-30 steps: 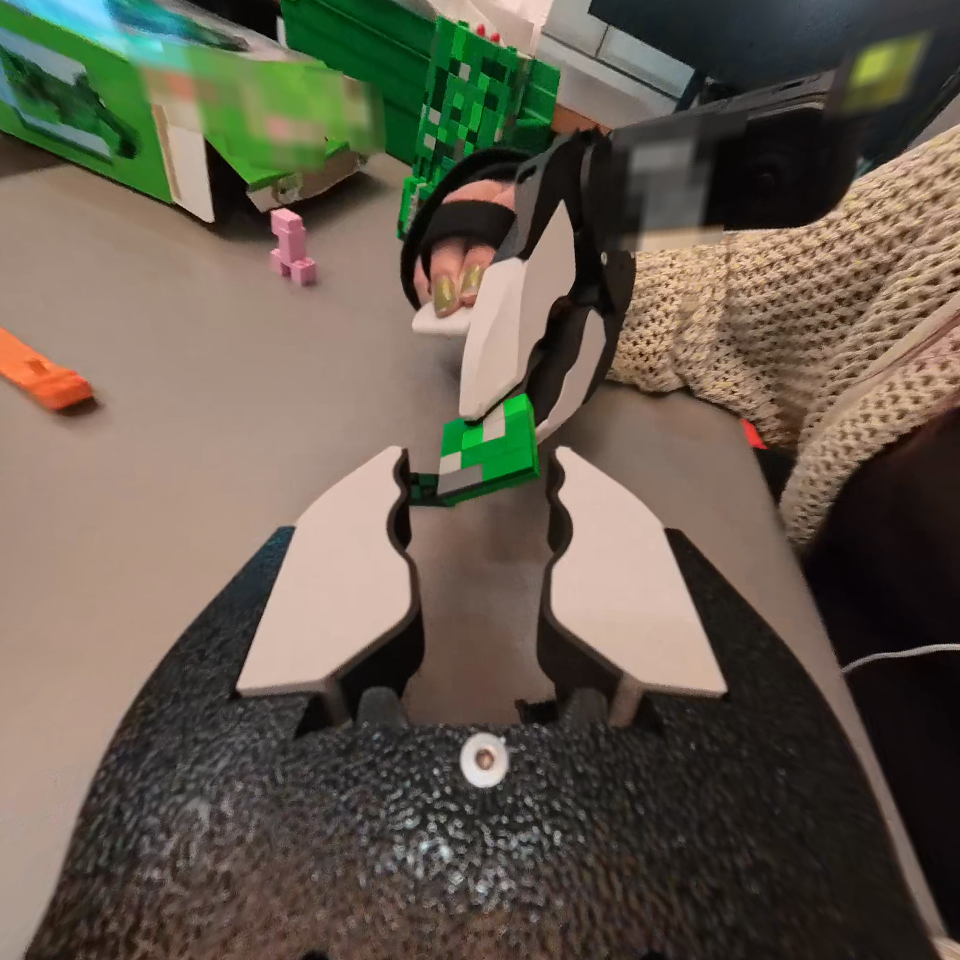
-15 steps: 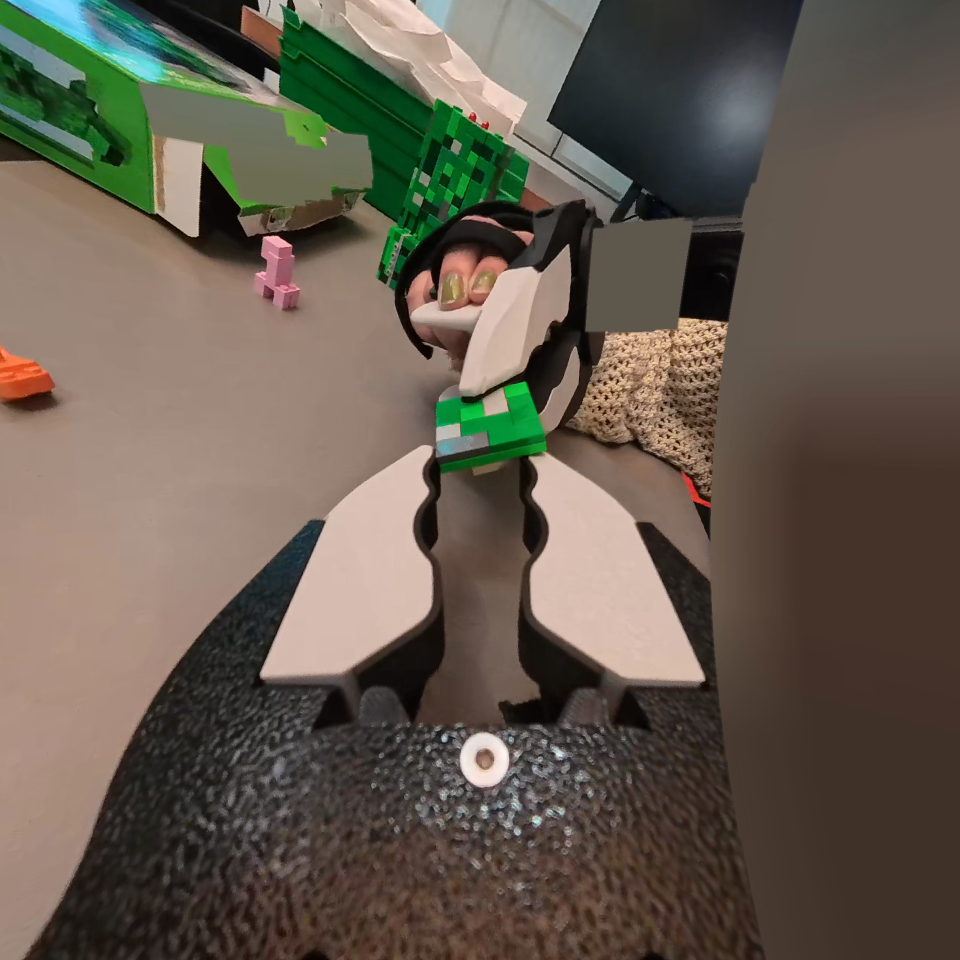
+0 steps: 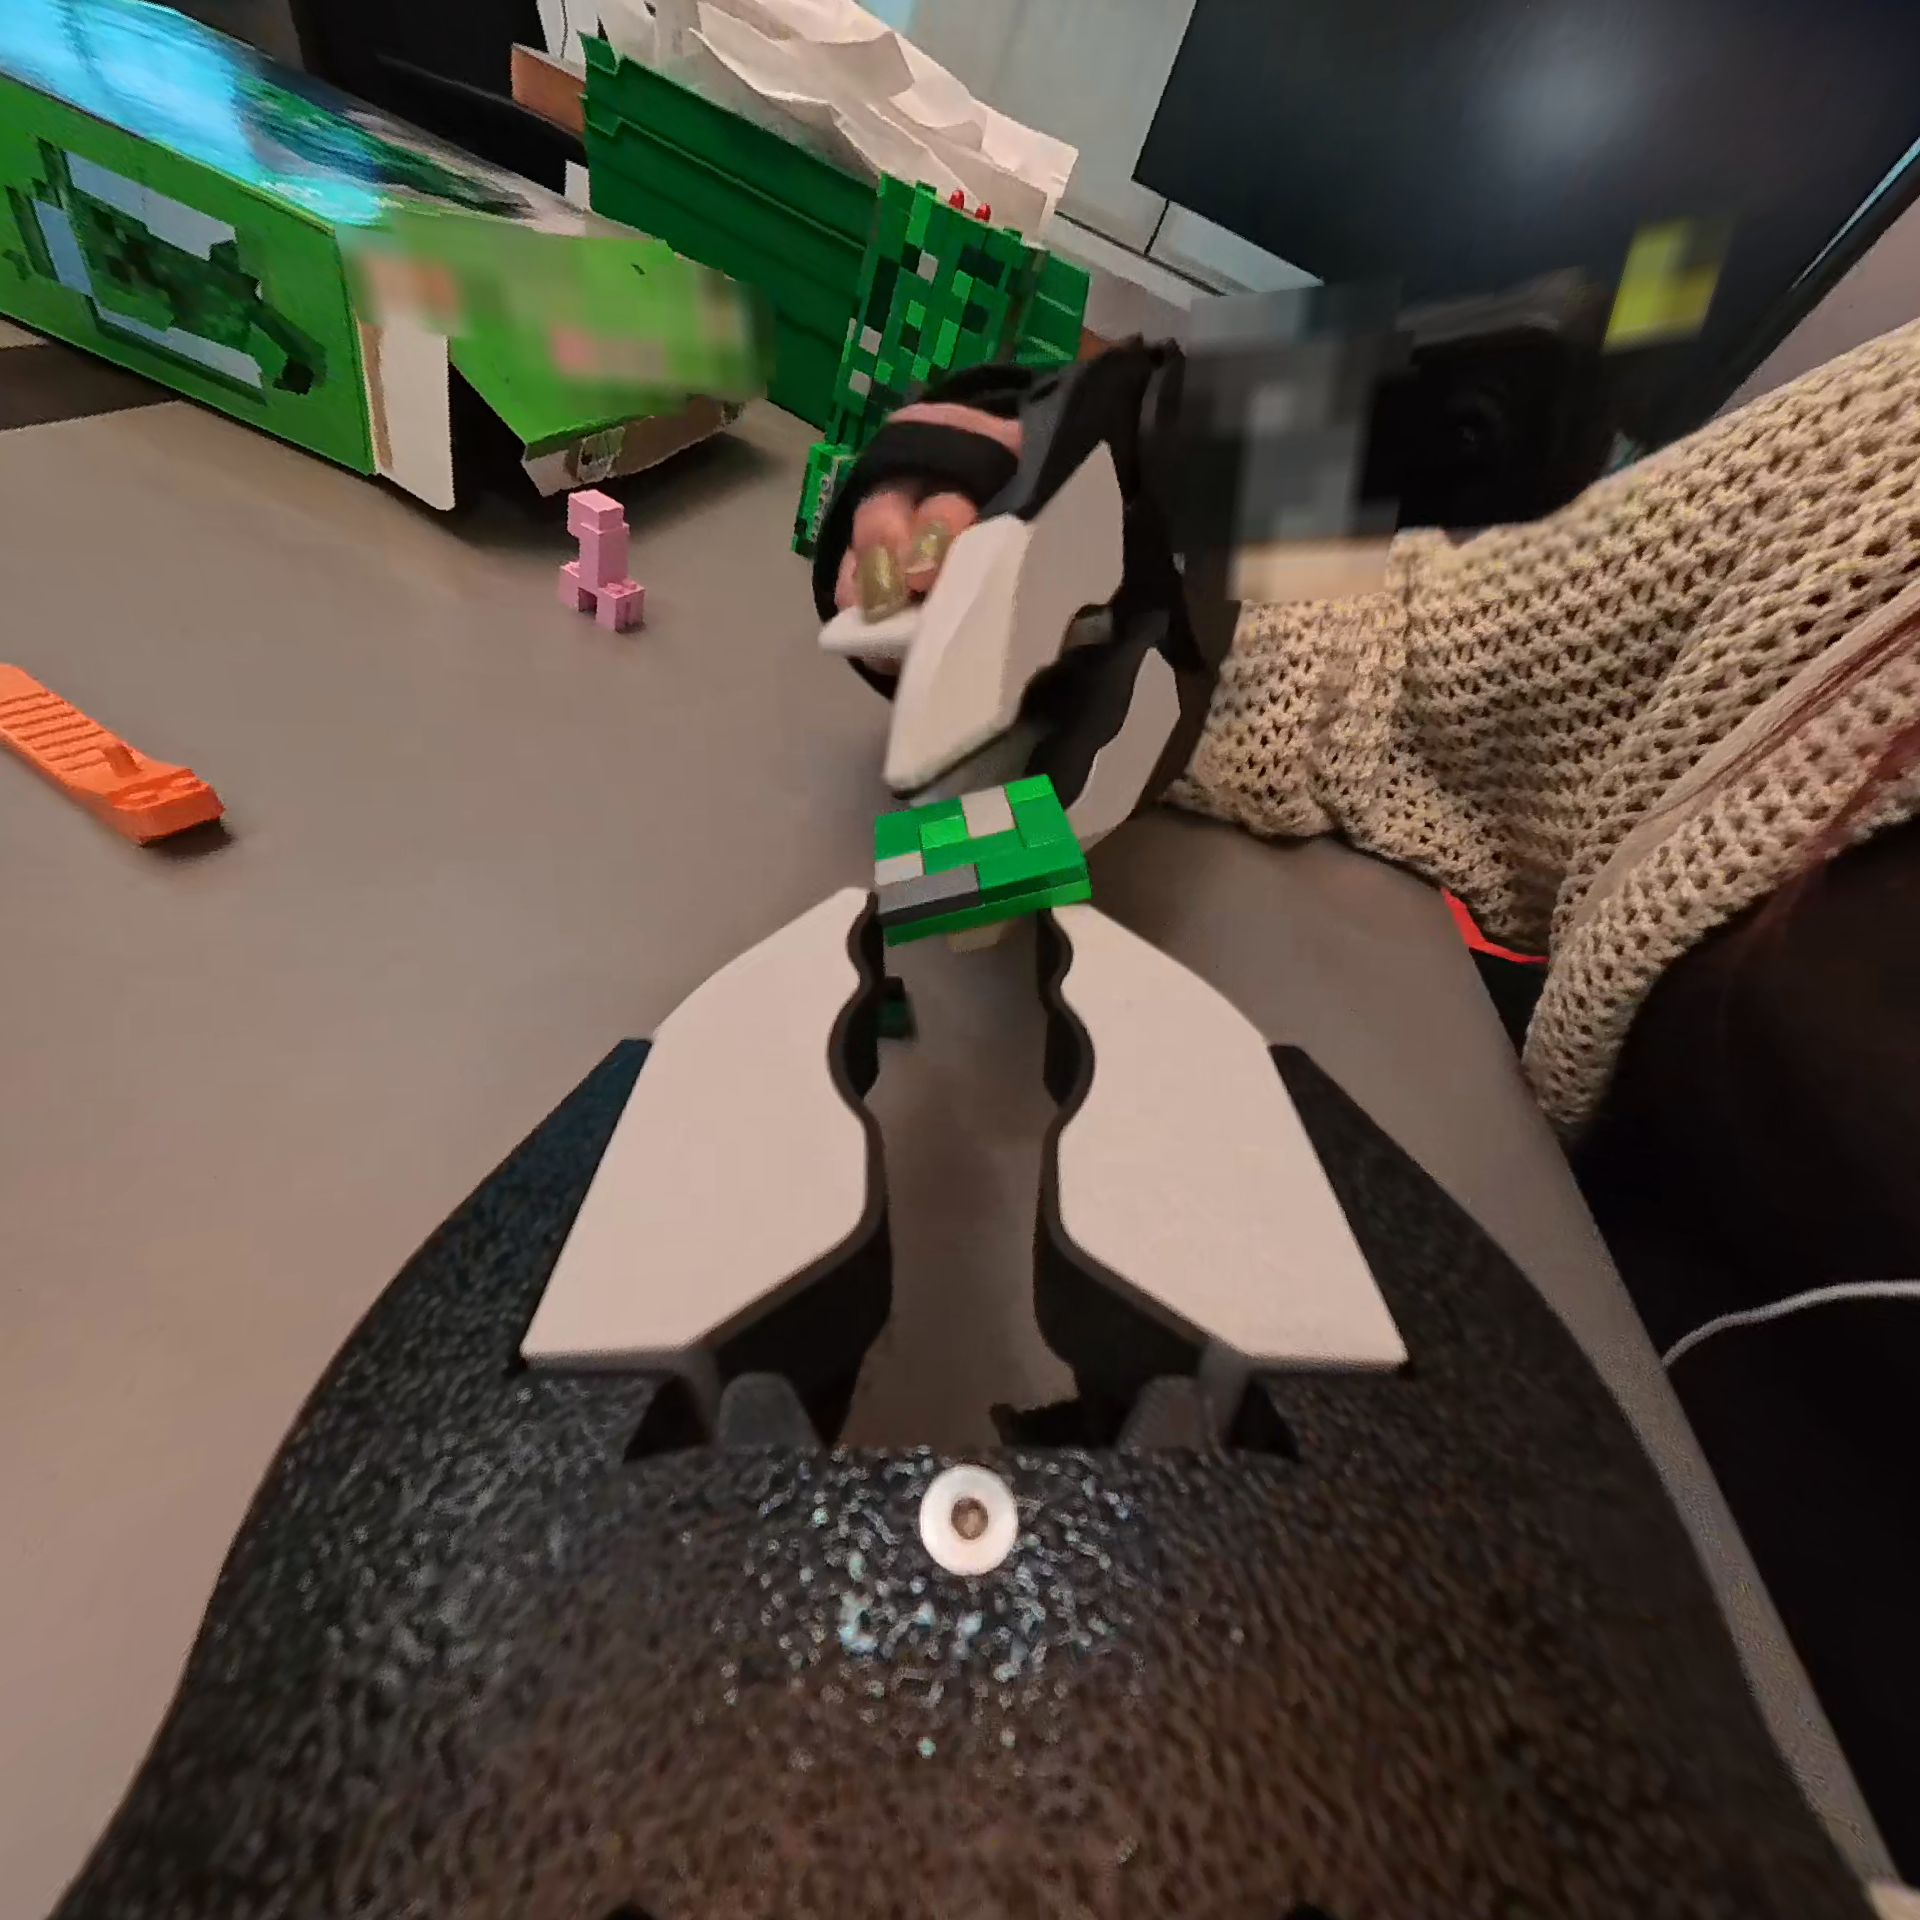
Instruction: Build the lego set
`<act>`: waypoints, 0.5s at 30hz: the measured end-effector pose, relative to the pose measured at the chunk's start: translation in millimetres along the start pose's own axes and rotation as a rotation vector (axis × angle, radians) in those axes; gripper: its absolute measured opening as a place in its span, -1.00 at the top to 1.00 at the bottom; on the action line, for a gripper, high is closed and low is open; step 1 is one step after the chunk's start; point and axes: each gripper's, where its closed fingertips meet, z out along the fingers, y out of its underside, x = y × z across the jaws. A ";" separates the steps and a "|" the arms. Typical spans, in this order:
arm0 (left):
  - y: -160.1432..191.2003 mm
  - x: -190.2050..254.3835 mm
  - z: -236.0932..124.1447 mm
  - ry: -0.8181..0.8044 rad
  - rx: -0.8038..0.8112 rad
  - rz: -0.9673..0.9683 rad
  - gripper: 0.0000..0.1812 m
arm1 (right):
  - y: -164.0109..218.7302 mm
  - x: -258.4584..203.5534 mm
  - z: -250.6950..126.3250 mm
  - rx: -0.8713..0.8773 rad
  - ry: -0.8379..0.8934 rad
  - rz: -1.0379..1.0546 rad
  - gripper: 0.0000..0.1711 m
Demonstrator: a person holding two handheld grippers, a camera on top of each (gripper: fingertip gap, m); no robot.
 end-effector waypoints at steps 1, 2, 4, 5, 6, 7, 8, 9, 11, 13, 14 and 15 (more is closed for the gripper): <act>0.4 -1.2 -3.7 -0.005 -0.007 0.019 0.70 | 5.5 -1.2 -1.3 -0.011 -0.035 0.048 0.69; -0.8 -1.6 -7.9 -0.006 -0.003 0.040 0.70 | 9.7 -4.7 -3.2 -0.011 -0.092 0.112 0.67; -5.2 -1.1 -16.8 0.001 0.023 0.078 0.70 | 16.6 -16.8 -6.9 -0.023 -0.234 0.245 0.64; -6.6 -2.5 -20.4 -0.006 0.035 0.094 0.70 | 21.4 -24.1 -7.5 -0.051 -0.301 0.292 0.62; -7.2 -4.7 -23.4 -0.016 0.043 0.106 0.70 | 27.3 -29.6 -7.0 -0.090 -0.345 0.330 0.58; -7.0 -5.8 -25.0 -0.015 0.050 0.111 0.70 | 31.7 -35.0 -6.2 -0.118 -0.385 0.359 0.53; -6.4 -4.9 -25.3 -0.001 0.056 0.111 0.70 | 34.2 -40.2 -5.5 -0.131 -0.424 0.385 0.50; -5.3 -3.6 -24.7 0.015 0.056 0.111 0.70 | 36.9 -44.2 -4.5 -0.139 -0.459 0.406 0.48; -1.5 -3.6 -23.5 0.022 0.038 0.125 0.70 | 43.9 -47.7 -2.2 -0.149 -0.513 0.430 0.47; 0.5 -3.9 -23.8 0.019 0.029 0.142 0.70 | 48.6 -47.4 0.3 -0.158 -0.556 0.463 0.46; -0.2 -3.1 -24.1 0.024 0.034 0.145 0.70 | 49.4 -47.6 1.1 -0.159 -0.578 0.478 0.46; -0.7 -3.0 -24.3 0.026 0.037 0.146 0.70 | 50.4 -48.9 1.1 -0.163 -0.601 0.489 0.46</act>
